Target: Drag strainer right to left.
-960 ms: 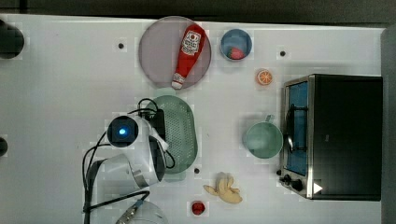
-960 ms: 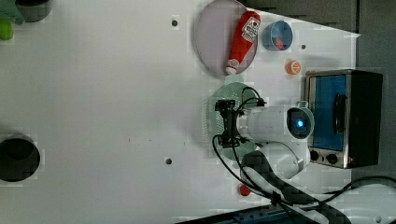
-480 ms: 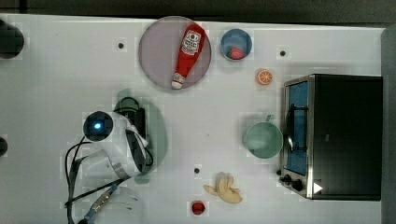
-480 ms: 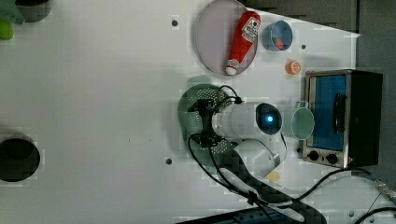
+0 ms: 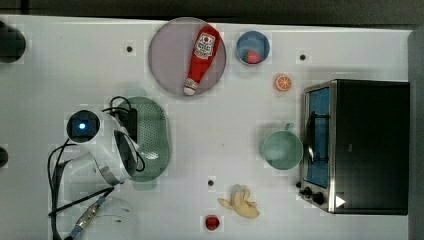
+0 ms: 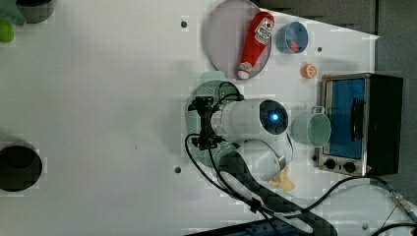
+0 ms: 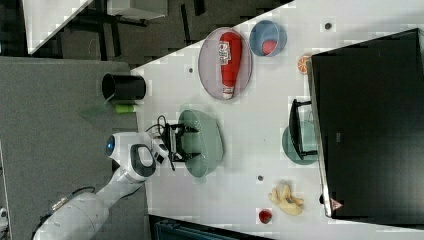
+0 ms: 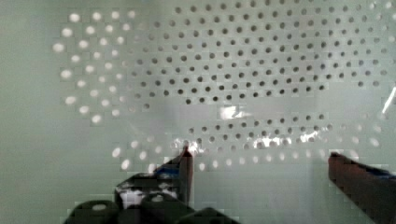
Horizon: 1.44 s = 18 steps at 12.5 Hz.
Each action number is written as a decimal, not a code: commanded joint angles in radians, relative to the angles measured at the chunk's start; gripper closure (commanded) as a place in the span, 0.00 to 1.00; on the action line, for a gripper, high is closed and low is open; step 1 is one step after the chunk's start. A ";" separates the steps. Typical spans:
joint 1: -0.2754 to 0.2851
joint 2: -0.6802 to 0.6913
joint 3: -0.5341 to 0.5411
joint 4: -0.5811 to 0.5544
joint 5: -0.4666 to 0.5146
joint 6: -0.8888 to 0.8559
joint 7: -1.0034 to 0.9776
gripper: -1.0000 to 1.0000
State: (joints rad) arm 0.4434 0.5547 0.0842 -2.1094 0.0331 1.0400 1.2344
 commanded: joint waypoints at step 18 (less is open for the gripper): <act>0.199 0.140 0.012 0.248 0.162 -0.004 0.169 0.00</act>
State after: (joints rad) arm 0.6196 0.7104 0.1025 -1.8691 0.1825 1.0137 1.3086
